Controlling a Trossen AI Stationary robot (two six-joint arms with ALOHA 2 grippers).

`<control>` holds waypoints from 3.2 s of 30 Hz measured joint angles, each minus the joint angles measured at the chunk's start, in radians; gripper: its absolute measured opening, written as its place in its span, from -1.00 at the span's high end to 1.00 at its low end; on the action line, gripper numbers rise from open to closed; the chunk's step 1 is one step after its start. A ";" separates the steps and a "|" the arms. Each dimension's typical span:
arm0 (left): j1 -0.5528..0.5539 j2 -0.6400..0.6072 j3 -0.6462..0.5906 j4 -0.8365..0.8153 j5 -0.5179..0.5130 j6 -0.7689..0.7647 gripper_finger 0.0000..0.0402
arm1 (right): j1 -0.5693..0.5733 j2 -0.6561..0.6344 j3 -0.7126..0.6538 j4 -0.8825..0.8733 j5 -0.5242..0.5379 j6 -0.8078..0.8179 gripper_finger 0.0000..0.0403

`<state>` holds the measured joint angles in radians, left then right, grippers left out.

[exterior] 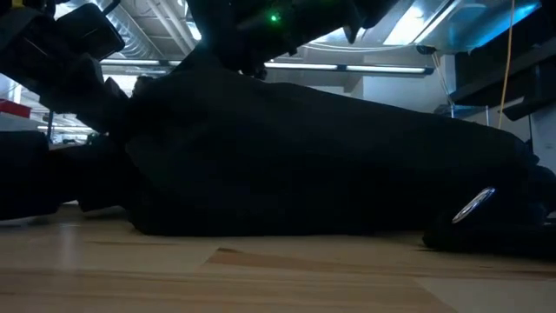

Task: Unpack backpack
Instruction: Open the black backpack

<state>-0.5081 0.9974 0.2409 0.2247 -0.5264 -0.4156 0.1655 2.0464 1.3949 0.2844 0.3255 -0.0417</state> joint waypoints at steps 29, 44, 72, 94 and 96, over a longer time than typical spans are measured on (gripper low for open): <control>0.000 0.000 0.000 0.004 -0.006 0.004 0.81 | 0.079 0.000 0.000 0.028 0.483 -0.646 1.00; 0.000 0.000 0.000 -0.001 -0.005 0.003 0.81 | 0.078 0.002 0.000 -0.028 0.678 -0.448 1.00; -0.001 -0.002 0.001 -0.205 0.068 -0.160 0.81 | 0.076 0.004 0.002 -0.414 0.792 -0.210 1.00; -0.002 -0.001 0.001 -0.242 0.168 -0.240 0.81 | 0.075 0.004 0.001 -0.932 0.897 0.209 1.00; -0.002 0.000 0.001 -0.242 0.168 -0.240 0.81 | 0.070 0.004 0.001 -0.987 0.902 0.258 1.00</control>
<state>-0.5098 0.9970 0.2417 -0.0174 -0.3588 -0.6556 0.2356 2.0502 1.3956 -0.7021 1.2274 0.2167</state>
